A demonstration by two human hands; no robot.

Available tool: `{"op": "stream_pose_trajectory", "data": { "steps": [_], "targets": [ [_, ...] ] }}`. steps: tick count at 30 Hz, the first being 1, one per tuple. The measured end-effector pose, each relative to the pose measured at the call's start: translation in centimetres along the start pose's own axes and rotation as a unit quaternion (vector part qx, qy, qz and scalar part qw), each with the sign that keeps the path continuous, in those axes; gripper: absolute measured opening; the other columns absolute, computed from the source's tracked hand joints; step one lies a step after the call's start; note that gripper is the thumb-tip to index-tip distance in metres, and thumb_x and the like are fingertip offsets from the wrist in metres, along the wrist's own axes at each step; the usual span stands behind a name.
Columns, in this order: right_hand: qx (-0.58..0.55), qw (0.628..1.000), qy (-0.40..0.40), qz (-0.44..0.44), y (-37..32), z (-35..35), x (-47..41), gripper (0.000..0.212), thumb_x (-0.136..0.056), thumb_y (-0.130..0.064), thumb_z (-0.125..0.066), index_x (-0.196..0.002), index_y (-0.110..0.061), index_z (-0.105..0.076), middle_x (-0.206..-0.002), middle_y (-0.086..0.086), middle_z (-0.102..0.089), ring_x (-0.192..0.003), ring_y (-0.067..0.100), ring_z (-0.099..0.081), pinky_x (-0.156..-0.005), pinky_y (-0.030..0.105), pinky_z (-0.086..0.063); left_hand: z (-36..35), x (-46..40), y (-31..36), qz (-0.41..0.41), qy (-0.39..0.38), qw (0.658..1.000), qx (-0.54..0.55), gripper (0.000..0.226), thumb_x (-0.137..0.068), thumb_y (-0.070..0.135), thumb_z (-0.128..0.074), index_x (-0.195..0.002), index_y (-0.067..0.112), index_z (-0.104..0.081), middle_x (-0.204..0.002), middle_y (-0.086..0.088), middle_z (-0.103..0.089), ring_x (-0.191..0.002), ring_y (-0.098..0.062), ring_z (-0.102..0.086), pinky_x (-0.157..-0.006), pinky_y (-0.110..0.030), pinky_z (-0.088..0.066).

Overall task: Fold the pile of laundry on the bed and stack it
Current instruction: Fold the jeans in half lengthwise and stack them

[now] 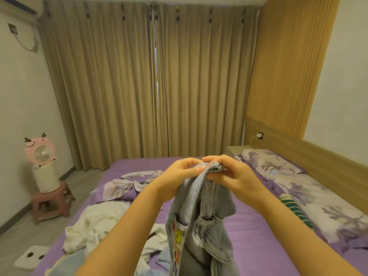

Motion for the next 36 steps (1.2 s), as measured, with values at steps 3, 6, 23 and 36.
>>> {"op": "stream_pose_trajectory", "data": {
  "steps": [3,6,23,36],
  "targets": [
    [0.043,0.998,0.04,-0.016,0.3,-1.7,-1.2,0.009,-0.083,-0.022,-0.071,-0.091,-0.021,-0.066,-0.087,-0.004,-0.068,-0.086,0.013,-0.063,-0.076,0.036,-0.052,1.7,2.7,-2.5,0.008,0.024,1.0,0.01,0.042,-0.087,0.04,-0.063,-0.12,0.013,-0.062,-0.117,-0.013,-0.067,-0.105,-0.025,-0.065,-0.087,-0.039,-0.054],
    [0.071,0.995,0.062,-0.034,0.9,-3.3,-1.9,0.006,-0.086,-0.02,-0.069,-0.089,-0.022,-0.065,-0.082,-0.006,-0.066,-0.081,0.011,-0.061,-0.074,0.033,-0.049,2.5,5.3,-4.8,0.017,-0.009,1.0,-0.014,0.046,-0.088,0.037,-0.066,-0.132,0.031,-0.053,-0.125,0.002,-0.063,-0.116,-0.018,-0.061,-0.094,-0.036,-0.052],
    [0.082,0.956,0.271,-0.076,2.1,5.2,-0.3,0.013,-0.086,-0.018,-0.068,-0.082,-0.029,-0.065,-0.078,-0.012,-0.066,-0.074,0.001,-0.059,-0.07,0.022,-0.049,4.1,4.7,-11.7,0.132,0.039,0.916,-0.376,0.026,-0.101,0.034,-0.043,-0.088,0.012,-0.051,-0.085,-0.007,-0.056,-0.076,-0.02,-0.049,-0.066,-0.034,-0.034],
    [0.012,0.905,0.381,-0.186,10.0,21.5,7.4,0.009,-0.083,-0.019,-0.072,-0.078,-0.023,-0.066,-0.087,0.006,-0.066,-0.086,0.023,-0.06,-0.085,0.046,-0.05,-2.6,-2.8,-6.7,0.18,-0.04,0.975,-0.127,0.012,-0.088,0.007,-0.058,-0.087,0.009,-0.07,-0.081,-0.014,-0.063,-0.07,-0.026,-0.055,-0.059,-0.028,-0.046]
  ]
}}
Point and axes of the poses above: each hand's wrist, its own x-axis away from the middle knuckle, its own z-axis out of the back of the hand, y = z × x, the point moved 4 cm from there along -x, towards the middle knuckle
